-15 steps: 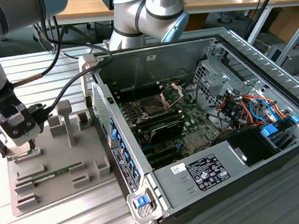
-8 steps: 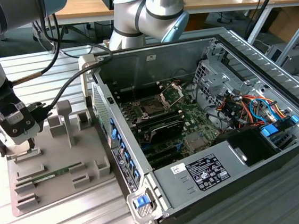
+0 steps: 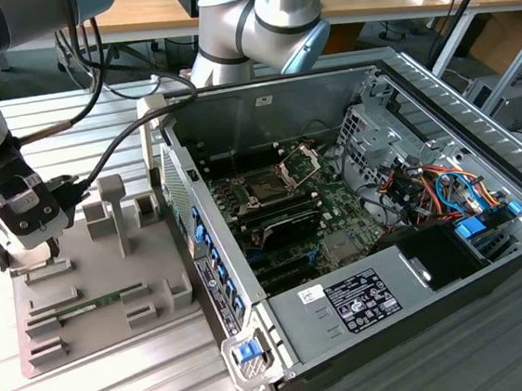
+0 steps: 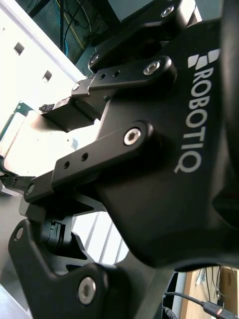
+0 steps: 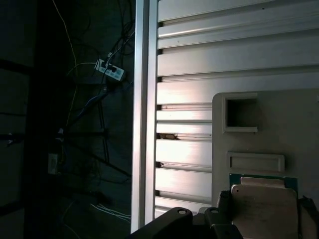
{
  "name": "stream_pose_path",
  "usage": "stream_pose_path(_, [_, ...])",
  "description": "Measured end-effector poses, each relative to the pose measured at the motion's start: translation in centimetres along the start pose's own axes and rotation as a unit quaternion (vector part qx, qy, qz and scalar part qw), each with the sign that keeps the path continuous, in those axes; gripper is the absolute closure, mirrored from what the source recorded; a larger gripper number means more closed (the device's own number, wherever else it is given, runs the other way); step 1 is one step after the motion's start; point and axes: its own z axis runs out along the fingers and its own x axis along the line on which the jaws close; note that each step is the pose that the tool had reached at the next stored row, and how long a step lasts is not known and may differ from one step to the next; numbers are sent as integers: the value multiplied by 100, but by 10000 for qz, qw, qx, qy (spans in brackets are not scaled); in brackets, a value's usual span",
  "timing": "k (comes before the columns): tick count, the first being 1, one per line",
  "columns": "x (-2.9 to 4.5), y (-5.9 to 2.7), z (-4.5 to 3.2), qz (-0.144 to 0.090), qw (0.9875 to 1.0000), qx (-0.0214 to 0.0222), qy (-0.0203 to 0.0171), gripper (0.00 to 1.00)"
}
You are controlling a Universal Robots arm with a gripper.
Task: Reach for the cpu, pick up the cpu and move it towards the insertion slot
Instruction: 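Pick up the cpu and move it towards the insertion slot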
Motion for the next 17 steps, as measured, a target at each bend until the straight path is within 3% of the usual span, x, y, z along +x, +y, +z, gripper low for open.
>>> stream_pose_path(17, [0, 4, -131, 0, 10000, 0, 0, 45])
